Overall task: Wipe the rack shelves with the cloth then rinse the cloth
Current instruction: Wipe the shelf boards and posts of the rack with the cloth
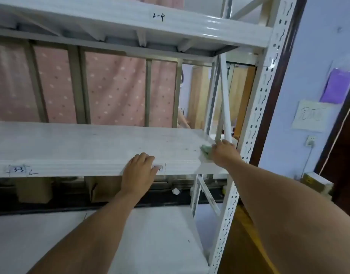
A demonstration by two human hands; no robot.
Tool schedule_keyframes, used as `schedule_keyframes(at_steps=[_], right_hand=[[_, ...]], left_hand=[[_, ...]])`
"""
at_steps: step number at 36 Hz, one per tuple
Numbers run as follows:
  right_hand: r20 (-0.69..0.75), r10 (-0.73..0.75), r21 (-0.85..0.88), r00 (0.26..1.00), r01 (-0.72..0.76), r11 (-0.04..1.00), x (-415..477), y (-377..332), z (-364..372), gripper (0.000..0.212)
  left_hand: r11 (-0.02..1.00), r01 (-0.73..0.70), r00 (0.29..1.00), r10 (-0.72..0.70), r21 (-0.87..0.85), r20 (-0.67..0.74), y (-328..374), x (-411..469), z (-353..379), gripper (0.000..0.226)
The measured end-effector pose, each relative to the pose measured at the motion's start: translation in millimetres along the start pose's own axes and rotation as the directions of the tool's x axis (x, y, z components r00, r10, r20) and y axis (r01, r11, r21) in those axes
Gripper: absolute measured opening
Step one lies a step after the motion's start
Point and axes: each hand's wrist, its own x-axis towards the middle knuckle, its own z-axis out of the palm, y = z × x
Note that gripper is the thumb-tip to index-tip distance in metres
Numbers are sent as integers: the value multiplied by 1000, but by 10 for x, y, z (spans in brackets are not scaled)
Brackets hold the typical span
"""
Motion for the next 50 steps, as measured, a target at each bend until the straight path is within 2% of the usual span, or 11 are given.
schedule_keyframes(at_steps=[2, 6, 11, 13, 17, 21, 24, 31, 38, 45, 50], right_hand=[[47, 1, -37, 999, 1, 999, 46, 68, 17, 46], [97, -8, -153, 995, 23, 988, 177, 192, 228, 23], [148, 16, -138, 989, 5, 990, 428, 158, 384, 39], [214, 50, -137, 976, -20, 990, 637, 178, 538, 51], [249, 139, -132, 958, -108, 985, 778, 149, 662, 74], [231, 67, -114, 971, -41, 993, 451, 1, 505, 81], [243, 14, -61, 970, 0, 998, 240, -123, 410, 70], [321, -155, -22, 934, 171, 985, 192, -186, 387, 65], [301, -221, -54, 928, 247, 967, 112, -364, 534, 76], [190, -122, -19, 974, 128, 992, -29, -387, 503, 65], [155, -138, 7, 978, 138, 990, -145, -210, 309, 68]], left_hand=[[998, 44, 999, -45, -38, -17, 69, 23, -28, 40], [992, 118, 993, -119, -34, -21, 210, 26, -48, 39], [986, 160, 985, -163, -52, -55, 223, 19, -18, 41], [985, 163, 984, -166, -59, -60, 207, 21, -3, 41], [984, 144, 981, -155, -103, -114, 169, 8, 52, 39], [986, 115, 975, -136, -121, -178, 125, -8, 129, 35], [989, 88, 971, -111, -115, -213, 85, -2, 173, 32], [998, 2, 954, -22, -66, -299, -9, 9, 250, 29], [998, -9, 943, -10, -54, -332, -20, 13, 278, 29], [999, -22, 946, 8, -41, -323, -35, 22, 251, 29], [999, -16, 949, -1, -51, -316, -28, 22, 237, 30]])
